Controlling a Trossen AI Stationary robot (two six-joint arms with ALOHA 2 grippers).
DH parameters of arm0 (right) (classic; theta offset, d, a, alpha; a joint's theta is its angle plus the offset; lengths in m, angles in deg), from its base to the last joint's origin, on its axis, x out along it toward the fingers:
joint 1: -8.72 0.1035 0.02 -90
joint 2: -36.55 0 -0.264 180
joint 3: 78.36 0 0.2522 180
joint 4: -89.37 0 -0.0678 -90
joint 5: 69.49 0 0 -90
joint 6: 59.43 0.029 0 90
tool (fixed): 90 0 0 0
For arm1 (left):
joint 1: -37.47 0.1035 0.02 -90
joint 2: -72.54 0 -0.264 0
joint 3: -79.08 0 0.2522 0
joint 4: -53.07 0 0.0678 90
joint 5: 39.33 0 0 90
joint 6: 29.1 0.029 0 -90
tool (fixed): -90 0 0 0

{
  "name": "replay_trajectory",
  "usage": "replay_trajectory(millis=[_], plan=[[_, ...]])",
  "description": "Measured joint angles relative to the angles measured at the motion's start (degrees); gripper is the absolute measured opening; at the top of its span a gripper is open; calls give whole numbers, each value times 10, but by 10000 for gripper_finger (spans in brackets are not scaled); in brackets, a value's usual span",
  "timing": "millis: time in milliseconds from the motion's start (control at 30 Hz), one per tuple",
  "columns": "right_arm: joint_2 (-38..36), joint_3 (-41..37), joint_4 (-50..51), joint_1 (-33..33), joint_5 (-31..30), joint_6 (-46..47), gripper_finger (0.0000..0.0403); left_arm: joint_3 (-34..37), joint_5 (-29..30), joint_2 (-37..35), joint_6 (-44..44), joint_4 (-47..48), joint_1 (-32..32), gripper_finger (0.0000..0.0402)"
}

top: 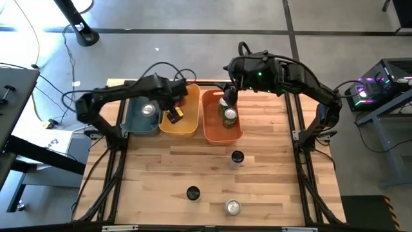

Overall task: Sort soda cans
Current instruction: Put the orange soda can into the yellow bin

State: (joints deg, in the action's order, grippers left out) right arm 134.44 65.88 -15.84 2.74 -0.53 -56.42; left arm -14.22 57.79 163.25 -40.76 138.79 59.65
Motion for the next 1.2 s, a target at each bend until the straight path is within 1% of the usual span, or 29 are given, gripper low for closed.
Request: replay_trajectory(millis=[133,333,433,500,700,733,867,900,933,1067,1200], plan=[[0,0,0,0,1,0,307,1,-4,47,20,-6,21,281],[0,0,9,0,3,0,307,0,-3,91,67,-46,39,281],[0,0,10,0,19,2,307,0,-4,112,69,-51,46,281],[0,0,11,0,30,11,307,0,-4,122,73,-51,49,281],[0,0,18,0,30,11,307,0,-13,125,99,-58,45,281],[0,0,18,0,30,11,307,0,-13,125,99,-59,44,291],[0,0,18,0,30,11,307,0,-8,125,100,-60,44,372],[0,0,18,0,30,10,307,0,-8,125,100,-60,44,382],[0,0,18,0,30,8,307,0,-8,125,102,-60,44,386],[0,0,18,0,30,5,307,-1,-14,122,104,-58,44,374],[0,0,18,0,30,4,307,-22,-22,101,104,-46,44,372]])
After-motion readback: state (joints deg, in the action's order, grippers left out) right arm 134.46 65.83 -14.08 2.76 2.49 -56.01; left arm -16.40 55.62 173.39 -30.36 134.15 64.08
